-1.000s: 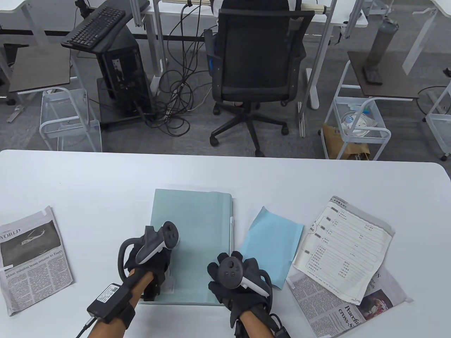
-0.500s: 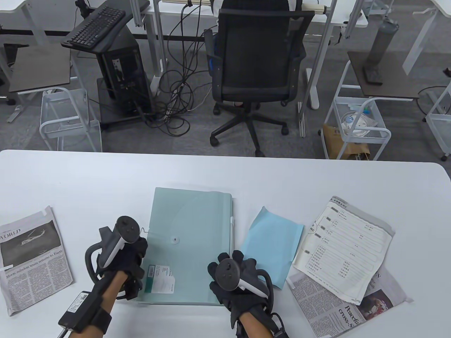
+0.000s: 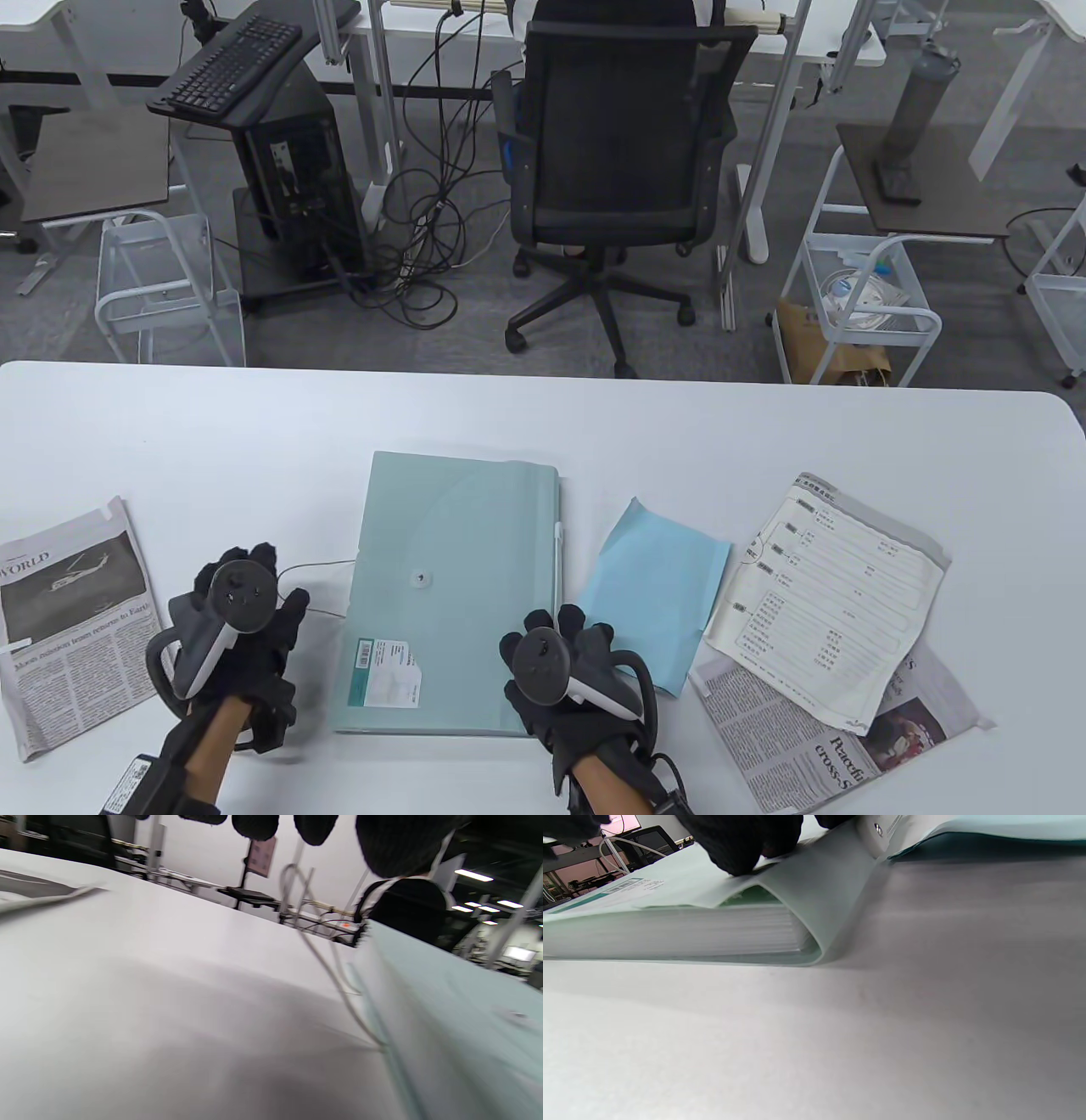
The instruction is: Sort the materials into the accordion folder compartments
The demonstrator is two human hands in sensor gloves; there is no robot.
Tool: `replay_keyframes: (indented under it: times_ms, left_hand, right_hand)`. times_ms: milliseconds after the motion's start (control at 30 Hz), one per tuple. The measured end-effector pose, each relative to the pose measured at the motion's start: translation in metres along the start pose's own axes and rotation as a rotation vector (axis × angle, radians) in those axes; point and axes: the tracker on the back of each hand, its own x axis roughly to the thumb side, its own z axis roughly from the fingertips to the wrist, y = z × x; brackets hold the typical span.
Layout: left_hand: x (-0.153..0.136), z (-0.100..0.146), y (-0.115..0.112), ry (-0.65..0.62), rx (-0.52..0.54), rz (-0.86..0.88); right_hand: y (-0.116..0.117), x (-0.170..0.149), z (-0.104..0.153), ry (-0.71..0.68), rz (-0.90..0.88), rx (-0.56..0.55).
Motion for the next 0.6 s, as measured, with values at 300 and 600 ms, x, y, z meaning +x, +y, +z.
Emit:
replay_keyframes:
  times_ms: [300, 600]
  left_hand:
    - [0.040, -0.005, -0.047, -0.220, -0.392, -0.199]
    - [0.035, -0.012, -0.057, -0.189, -0.523, -0.187]
  right_hand:
    - [-0.001, 0.006, 0.003, -0.011, 0.013, -0.017]
    - [-0.026, 0.024, 0.000, -0.046, -0.108, -0.101]
